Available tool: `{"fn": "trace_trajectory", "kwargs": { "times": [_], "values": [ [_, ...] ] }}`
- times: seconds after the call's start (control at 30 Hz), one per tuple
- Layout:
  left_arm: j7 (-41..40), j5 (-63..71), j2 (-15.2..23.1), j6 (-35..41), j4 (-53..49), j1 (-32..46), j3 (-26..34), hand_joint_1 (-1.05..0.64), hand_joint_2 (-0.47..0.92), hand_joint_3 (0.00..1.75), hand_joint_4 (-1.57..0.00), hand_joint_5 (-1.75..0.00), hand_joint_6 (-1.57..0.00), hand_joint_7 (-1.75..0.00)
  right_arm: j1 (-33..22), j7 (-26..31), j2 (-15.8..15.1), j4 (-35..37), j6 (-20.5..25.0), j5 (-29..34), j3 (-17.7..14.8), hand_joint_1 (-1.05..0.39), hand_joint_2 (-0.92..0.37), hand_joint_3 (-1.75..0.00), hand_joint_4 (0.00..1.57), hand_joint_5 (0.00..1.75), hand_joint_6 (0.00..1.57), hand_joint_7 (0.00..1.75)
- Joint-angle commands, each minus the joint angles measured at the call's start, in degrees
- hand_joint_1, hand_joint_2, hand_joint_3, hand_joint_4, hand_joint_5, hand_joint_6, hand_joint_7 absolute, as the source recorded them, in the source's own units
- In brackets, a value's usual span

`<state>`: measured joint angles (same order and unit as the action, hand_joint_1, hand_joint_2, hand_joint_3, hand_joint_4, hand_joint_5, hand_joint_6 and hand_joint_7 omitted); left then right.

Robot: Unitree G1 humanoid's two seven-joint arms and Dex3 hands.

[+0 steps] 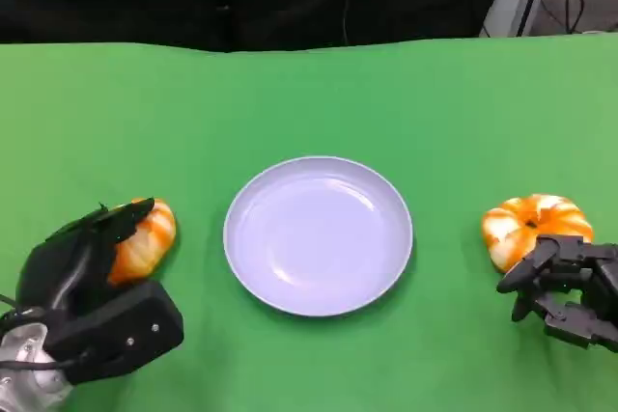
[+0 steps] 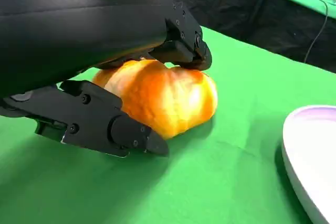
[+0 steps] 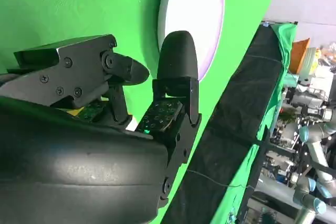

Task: Grasp the bread from the table and place it into the plate.

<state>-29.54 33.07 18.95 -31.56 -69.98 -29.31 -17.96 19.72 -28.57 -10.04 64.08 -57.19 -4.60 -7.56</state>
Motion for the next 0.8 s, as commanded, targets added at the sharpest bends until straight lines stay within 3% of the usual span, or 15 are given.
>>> {"fn": "trace_trajectory", "kwargs": {
  "times": [0.03, 0.2, 0.37, 0.47, 0.6, 0.63, 0.67, 0.73, 0.8],
  "values": [
    [1.71, -0.03, 0.74, 1.49, -0.77, -0.07, -0.74, 0.10, 0.92, 0.22, -0.39, 0.00, -0.46, 0.00, -0.68, 0.39, -1.06, -0.15, -0.68, 0.10, -0.06, 0.03, -0.81, -0.65, 0.88, 1.36, 0.97, 0.90],
    [0.90, 0.02, 0.81, 1.36, -0.71, -0.12, -1.07, 0.12, 0.92, 0.20, -0.41, -0.01, -0.48, -0.01, -0.72, 0.34, -1.12, -0.14, -0.82, 0.08, -0.06, 0.04, -0.81, -0.65, 0.88, 1.36, 0.97, 0.90],
    [-0.82, -0.30, 0.32, 1.84, -0.92, -0.25, -0.67, 0.03, 0.92, 0.27, -0.57, -0.06, -0.62, -0.05, -0.73, -0.09, -0.98, -0.23, -0.43, -0.36, -0.19, 0.05, -0.81, -0.64, 0.88, 1.36, 0.97, 0.90],
    [-2.05, -0.81, -0.24, 2.22, -0.94, -0.37, -0.10, 0.00, 0.92, 0.34, -0.89, -0.11, -0.92, -0.07, -0.77, 0.34, -1.04, -0.31, -0.62, 0.02, -0.05, 0.04, -0.81, -0.64, 0.88, 1.36, 0.97, 0.90],
    [-4.54, -0.39, -0.65, 3.18, -1.09, -0.54, -0.26, 0.00, 0.92, 0.32, -1.03, -0.16, -1.05, -0.10, -0.77, 0.28, -0.94, -0.36, -0.64, -0.07, -0.06, 0.03, -0.82, -0.63, 0.88, 1.36, 0.97, 0.90],
    [-5.45, -0.21, -0.75, 3.31, -1.07, -0.54, -0.37, 0.00, 0.92, 0.32, -0.87, -0.61, -1.01, -0.29, -0.75, 0.20, -0.91, -0.34, -0.61, -0.13, -0.08, 0.04, -0.83, -0.63, 0.88, 1.36, 0.97, 0.90],
    [-6.09, -0.07, -0.81, 3.40, -1.07, -0.56, -0.49, 0.00, 0.92, 0.31, -0.62, -1.17, -0.82, -0.75, -0.73, 0.14, -0.88, -0.33, -0.58, -0.18, -0.09, 0.04, -0.83, -0.62, 0.88, 1.36, 0.97, 0.90],
    [-6.68, 0.03, -0.85, 3.44, -1.12, -0.59, -0.68, 0.00, 0.92, 0.31, -0.48, -1.49, -0.68, -1.08, -0.73, 0.07, -0.86, -0.33, -0.56, -0.24, -0.10, 0.04, -0.83, -0.62, 0.88, 1.36, 0.97, 0.90],
    [-6.84, 0.01, -0.86, 3.45, -1.19, -0.62, -0.79, 0.00, 0.92, 0.31, -0.45, -1.55, -0.65, -1.15, -0.73, 0.07, -0.86, -0.33, -0.56, -0.24, -0.10, 0.04, -0.83, -0.62, 0.88, 1.36, 0.97, 0.90]
  ]
}}
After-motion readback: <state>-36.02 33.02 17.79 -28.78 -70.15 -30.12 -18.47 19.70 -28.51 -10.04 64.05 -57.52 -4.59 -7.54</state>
